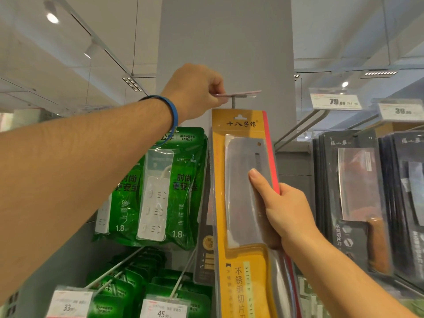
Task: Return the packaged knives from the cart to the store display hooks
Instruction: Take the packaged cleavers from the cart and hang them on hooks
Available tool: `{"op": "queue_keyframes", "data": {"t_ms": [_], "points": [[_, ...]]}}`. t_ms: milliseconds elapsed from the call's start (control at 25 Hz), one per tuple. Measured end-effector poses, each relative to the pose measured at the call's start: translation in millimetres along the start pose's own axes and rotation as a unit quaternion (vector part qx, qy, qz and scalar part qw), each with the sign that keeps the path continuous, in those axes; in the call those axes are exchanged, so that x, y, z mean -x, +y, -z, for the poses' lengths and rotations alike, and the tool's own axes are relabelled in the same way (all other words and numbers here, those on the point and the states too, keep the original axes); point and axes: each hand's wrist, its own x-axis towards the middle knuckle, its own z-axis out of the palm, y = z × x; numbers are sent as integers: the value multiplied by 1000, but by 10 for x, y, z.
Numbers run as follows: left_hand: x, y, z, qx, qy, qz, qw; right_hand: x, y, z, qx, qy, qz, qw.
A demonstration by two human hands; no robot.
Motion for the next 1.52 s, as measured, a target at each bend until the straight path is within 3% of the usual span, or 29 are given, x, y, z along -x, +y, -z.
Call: {"op": "queue_keyframes", "data": {"t_ms": [120, 320, 520, 800, 1160, 1520], "points": [[-6, -15, -11, -7, 3, 0, 1000, -38, -22, -34, 5, 3, 15, 1000], [10, -9, 24, -5, 5, 8, 1000, -139, -48, -120, -38, -35, -46, 998], [25, -11, 6, 9, 8, 14, 1000, -264, 120, -227, 69, 26, 4, 997], [28, -22, -10, 25, 14, 18, 999, -622, 373, -445, 158, 50, -28, 986], [67, -17, 12, 18, -10, 15, 1000, -794, 631, -645, 182, 21, -66, 981], [225, 14, 21, -1, -25, 4, 1000, -687, 522, -510, 129, -41, -76, 988]]}}
